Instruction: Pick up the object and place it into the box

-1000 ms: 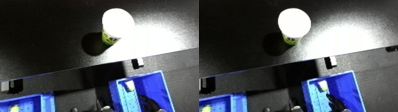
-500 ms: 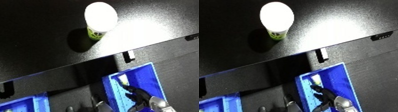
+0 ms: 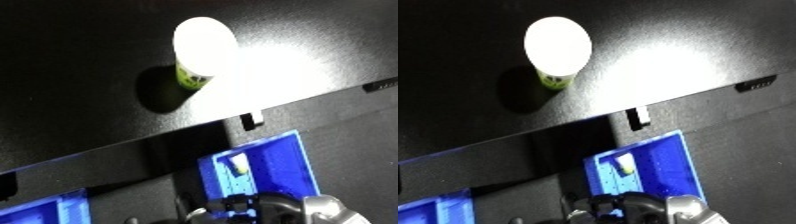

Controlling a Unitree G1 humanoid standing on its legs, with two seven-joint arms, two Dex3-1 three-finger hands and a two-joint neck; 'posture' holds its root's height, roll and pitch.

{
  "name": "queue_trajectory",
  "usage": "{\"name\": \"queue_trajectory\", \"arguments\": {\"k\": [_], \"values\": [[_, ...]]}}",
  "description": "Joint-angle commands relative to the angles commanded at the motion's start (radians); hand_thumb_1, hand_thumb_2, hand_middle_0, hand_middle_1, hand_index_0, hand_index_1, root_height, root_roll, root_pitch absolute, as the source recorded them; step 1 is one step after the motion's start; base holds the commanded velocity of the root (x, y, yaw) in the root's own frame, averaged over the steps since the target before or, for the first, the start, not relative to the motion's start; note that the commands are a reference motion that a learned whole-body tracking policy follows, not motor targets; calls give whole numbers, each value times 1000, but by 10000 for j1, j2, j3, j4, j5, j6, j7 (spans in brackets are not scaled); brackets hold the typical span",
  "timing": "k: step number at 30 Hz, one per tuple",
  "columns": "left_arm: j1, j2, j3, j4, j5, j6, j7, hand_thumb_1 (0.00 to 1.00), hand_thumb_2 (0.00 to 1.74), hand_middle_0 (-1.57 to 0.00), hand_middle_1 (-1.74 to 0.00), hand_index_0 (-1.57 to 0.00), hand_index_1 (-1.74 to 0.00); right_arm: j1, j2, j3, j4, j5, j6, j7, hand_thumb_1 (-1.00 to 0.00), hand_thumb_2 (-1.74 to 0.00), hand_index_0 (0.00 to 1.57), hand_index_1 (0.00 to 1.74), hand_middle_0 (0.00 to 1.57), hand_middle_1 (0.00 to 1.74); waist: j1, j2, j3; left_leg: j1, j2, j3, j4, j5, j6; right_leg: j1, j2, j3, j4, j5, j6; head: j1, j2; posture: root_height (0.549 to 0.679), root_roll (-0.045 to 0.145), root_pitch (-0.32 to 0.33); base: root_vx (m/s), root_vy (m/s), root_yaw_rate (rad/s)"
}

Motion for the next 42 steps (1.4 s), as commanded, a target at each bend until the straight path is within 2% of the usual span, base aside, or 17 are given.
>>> {"name": "queue_trajectory", "arguments": {"k": [6,9,12,16,21,24,27,29,32,37,42], "values": [[86,-191,-36,342,-9,-246,-73,0,0,0,0,0,0,-457,196,-1106,-1815,2151,-968,227,0,0,0,0,0,0,-100,31,-175,9,62,42,47,-93,-53,56,13,21,-25,-61,38,-195,23,642,28,-10,32,6,-23],[102,-274,-13,391,5,-250,-82,0,0,0,0,0,0,-789,288,-1602,-2437,2890,-1661,-115,0,0,0,0,0,0,-137,74,-208,-11,69,48,134,-158,-78,70,30,33,5,-98,25,-247,54,642,30,-11,21,19,-15],[146,-333,44,423,1,-220,-115,0,0,0,0,0,0,-1109,398,-2096,-2942,3274,-2519,-815,0,0,0,0,0,0,-197,130,-234,-15,66,61,208,-215,-79,67,47,45,67,-138,2,-337,56,641,32,-12,23,28,-11],[222,-458,143,460,69,-237,-171,0,0,0,0,0,0,-1465,698,-2969,-3330,3375,-3784,-1976,0,0,0,0,0,0,-283,212,-275,-2,50,95,242,-260,-58,72,78,54,93,-162,-41,-384,114,641,34,-13,24,26,-8],[270,-612,155,390,118,-225,-145,0,0,0,0,0,0,-1838,1084,-3808,-3539,3350,-5023,-2865,0,0,0,0,0,0,-323,323,-274,31,6,122,228,-275,-38,88,121,73,83,-162,-78,-367,179,642,36,-14,15,24,-2],[283,-684,108,284,102,-147,-77,0,0,0,0,0,0,-2052,1110,-4110,-3472,2940,-5790,-3659,0,0,0,0,0,0,-330,383,-271,66,-15,148,218,-272,-40,112,128,94,68,-157,-95,-377,229,642,38,-17,23,29,6],[311,-746,63,142,92,-34,16,0,0,0,0,0,0,-2224,1025,-4240,-3171,2058,-6359,-4636,0,0,0,0,0,0,-334,428,-240,102,-29,174,208,-256,-33,120,127,120,64,-143,-106,-388,338,642,41,-20,18,25,7],[335,-775,28,29,95,57,87,0,0,0,0,0,0,-2345,918,-4209,-2859,1365,-6491,-5352,0,0,0,0,0,0,-319,450,-208,115,-42,179,206,-239,-23,119,129,140,56,-125,-111,-353,439,642,42,-22,11,13,1],[385,-808,-32,-99,91,120,184,0,0,0,0,0,0,-2573,691,-4002,-2395,486,-6305,-6370,0,0,0,0,0,0,-267,461,-165,118,-67,157,206,-214,3,115,134,151,46,-113,-128,-296,651,642,42,-25,11,0,-10],[427,-845,-161,-301,131,144,345,0,0,0,0,0,0,-3079,259,-3488,-1873,-447,-5540,-7840,0,0,0,0,0,0,-126,475,-115,105,-112,88,209,-172,41,106,144,135,106,-147,-192,-106,932,641,43,-29,9,-11,25],[367,-861,-289,-419,215,241,464,0,0,0,0,0,0,-3806,-64,-2858,-1197,-1235,-4560,-9084,0,0,0,0,0,0,45,542,-73,79,-180,8,220,-129,46,93,128,120,191,-202,-267,217,1086,640,45,-32,8,-9,65]]}}
